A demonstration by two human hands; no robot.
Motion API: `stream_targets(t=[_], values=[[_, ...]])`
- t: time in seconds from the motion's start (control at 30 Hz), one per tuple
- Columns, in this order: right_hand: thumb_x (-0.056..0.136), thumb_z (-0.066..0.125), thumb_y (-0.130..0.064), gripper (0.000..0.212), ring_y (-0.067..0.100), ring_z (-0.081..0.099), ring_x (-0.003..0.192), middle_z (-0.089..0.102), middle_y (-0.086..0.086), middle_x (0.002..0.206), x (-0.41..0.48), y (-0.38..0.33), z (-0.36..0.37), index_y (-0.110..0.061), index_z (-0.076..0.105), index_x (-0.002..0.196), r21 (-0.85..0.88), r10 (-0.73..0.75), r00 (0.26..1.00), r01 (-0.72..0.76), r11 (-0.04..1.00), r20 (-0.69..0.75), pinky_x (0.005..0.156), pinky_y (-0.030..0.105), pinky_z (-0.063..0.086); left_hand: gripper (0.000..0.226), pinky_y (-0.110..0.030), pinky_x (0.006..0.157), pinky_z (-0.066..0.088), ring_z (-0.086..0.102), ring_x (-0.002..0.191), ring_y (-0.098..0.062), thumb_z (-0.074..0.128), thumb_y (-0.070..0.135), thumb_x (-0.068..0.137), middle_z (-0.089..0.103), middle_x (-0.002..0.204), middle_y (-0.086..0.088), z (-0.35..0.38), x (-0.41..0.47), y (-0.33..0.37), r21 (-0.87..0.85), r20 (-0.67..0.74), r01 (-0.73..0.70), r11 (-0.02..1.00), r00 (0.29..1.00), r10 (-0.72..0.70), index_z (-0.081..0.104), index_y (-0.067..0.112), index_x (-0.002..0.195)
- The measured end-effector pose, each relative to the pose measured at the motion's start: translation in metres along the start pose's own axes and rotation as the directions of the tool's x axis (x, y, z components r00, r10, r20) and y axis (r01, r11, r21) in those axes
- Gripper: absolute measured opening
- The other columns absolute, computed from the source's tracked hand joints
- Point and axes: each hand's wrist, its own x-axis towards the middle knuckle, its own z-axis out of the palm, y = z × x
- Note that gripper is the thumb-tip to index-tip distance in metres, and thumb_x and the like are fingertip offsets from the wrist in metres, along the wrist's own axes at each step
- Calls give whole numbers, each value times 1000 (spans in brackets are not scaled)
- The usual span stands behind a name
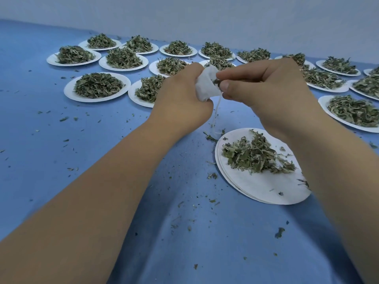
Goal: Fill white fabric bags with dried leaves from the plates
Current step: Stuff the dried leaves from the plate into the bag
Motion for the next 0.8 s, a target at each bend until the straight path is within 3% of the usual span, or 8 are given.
stream_targets(t=[0.1, 0.27, 0.37, 0.47, 0.6, 0.67, 0.73, 0.8], values=[[85, 75, 2, 23, 17, 76, 88, 80, 0, 86, -3, -1, -2, -17, 80, 96, -11, -10, 1000, 10, 1000, -5, 88, 32, 61, 21, -22, 47, 29, 51, 63, -4, 59, 24, 75, 51, 70, 11, 1, -1, 1, 22, -10, -21, 1000, 1000, 21, 41, 34, 77], [89, 69, 1, 22, -8, 68, 71, 76, -17, 77, -6, -2, -2, -18, 79, 97, -182, -81, 996, 86, 980, 35, 67, 7, 47, 21, -24, 52, 36, 53, 67, -3, 67, 35, 78, 54, 72, 14, 4, -3, 5, 9, 1, -57, 998, 998, 57, 46, 34, 83], [88, 53, 1, 38, -14, 64, 79, 76, -15, 96, -8, 0, 1, -23, 75, 107, -364, -79, 989, 119, 924, 124, 65, 2, 39, 19, -27, 54, 39, 52, 66, -4, 61, 39, 74, 52, 69, 13, 5, -5, 7, 5, 18, -94, 996, 995, 94, 47, 30, 84], [80, 45, -4, 43, -13, 62, 75, 74, -15, 98, -12, 1, -4, -28, 69, 106, -297, -41, 987, 86, 951, 154, 61, 6, 39, 19, -23, 54, 35, 50, 65, -2, 61, 38, 74, 51, 70, 14, 7, -3, 6, 28, 22, -100, 995, 995, 99, 45, 31, 82], [78, 48, -16, 33, -7, 57, 113, 69, -16, 122, -12, 5, -12, -30, 73, 96, -376, -165, 984, 180, 909, 71, 93, 17, 42, 24, -20, 55, 40, 54, 71, -1, 69, 41, 76, 58, 78, 14, 8, 1, 1, 78, 2, -95, 992, 995, 95, 53, 28, 88], [78, 47, -29, 31, 4, 31, 146, 52, -13, 149, -13, 7, -10, -36, 75, 90, -486, -78, 980, 160, 859, 185, 113, 27, 24, 19, -19, 50, 35, 49, 61, -1, 66, 34, 72, 54, 69, 16, 9, -1, 3, 37, -3, -119, 992, 993, 119, 48, 29, 76], [78, 47, -34, 28, 0, 9, 153, 38, -11, 160, -15, 8, -3, -31, 74, 79, -486, 57, 944, 115, 866, 325, 116, 31, 16, 28, -14, 49, 30, 44, 56, 2, 63, 27, 70, 49, 61, 20, 9, -3, 7, 41, 14, -188, 981, 982, 188, 37, 35, 66], [78, 50, -34, 22, -3, 5, 154, 46, -10, 153, -18, 8, -1, -28, 67, 66, -421, 101, 917, 78, 904, 387, 119, 32, 18, 29, -6, 58, 32, 47, 62, 13, 59, 28, 73, 51, 66, 28, 11, -4, 10, 103, 60, -278, 955, 960, 273, 36, 45, 67]])
